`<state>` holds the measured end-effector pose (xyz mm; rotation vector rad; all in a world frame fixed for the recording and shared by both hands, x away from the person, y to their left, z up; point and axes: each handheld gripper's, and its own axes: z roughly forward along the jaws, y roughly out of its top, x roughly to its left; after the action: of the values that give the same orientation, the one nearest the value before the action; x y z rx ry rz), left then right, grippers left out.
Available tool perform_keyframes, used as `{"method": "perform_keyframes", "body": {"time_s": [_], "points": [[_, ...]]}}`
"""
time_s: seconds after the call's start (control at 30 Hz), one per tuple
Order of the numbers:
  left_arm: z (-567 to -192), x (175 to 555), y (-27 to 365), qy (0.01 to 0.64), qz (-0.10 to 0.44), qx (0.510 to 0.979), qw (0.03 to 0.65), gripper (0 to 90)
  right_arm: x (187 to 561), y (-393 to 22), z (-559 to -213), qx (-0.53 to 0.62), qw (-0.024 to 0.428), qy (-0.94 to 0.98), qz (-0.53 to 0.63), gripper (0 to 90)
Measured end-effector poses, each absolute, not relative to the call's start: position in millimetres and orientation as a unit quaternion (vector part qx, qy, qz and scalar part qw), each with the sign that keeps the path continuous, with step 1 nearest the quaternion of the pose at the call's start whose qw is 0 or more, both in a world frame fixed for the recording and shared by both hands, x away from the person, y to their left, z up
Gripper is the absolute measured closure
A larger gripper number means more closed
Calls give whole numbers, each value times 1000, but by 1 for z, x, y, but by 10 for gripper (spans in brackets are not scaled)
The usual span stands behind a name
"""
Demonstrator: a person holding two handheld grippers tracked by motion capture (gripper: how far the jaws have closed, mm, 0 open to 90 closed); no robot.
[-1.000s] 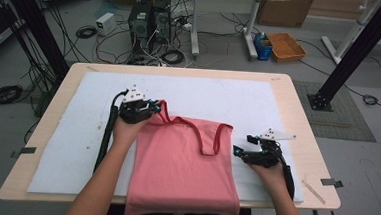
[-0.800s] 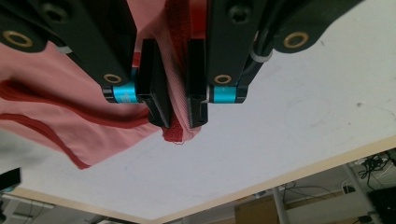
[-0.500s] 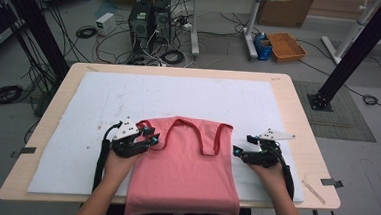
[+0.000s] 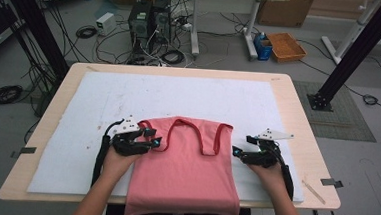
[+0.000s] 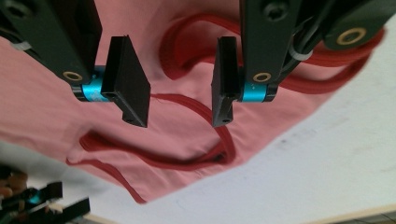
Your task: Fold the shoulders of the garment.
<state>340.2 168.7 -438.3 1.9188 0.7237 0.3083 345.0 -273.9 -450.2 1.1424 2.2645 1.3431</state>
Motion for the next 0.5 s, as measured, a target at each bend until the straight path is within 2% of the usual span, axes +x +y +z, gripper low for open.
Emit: {"method": "perform_keyframes", "body": {"time_s": [0.1, 0.2, 0.3, 0.5], "points": [[-441, 339, 168, 290, 130, 816, 483, 630, 345, -274, -450, 395, 135, 782, 464, 209], [-444, 337, 172, 282, 132, 820, 480, 747, 345, -274, -450, 394, 134, 782, 465, 209], [-445, 336, 175, 281, 126, 823, 478, 813, 346, -274, -450, 394, 133, 782, 465, 210], [-442, 328, 179, 276, 122, 822, 483, 831, 346, -275, -450, 396, 131, 781, 466, 209]]}}
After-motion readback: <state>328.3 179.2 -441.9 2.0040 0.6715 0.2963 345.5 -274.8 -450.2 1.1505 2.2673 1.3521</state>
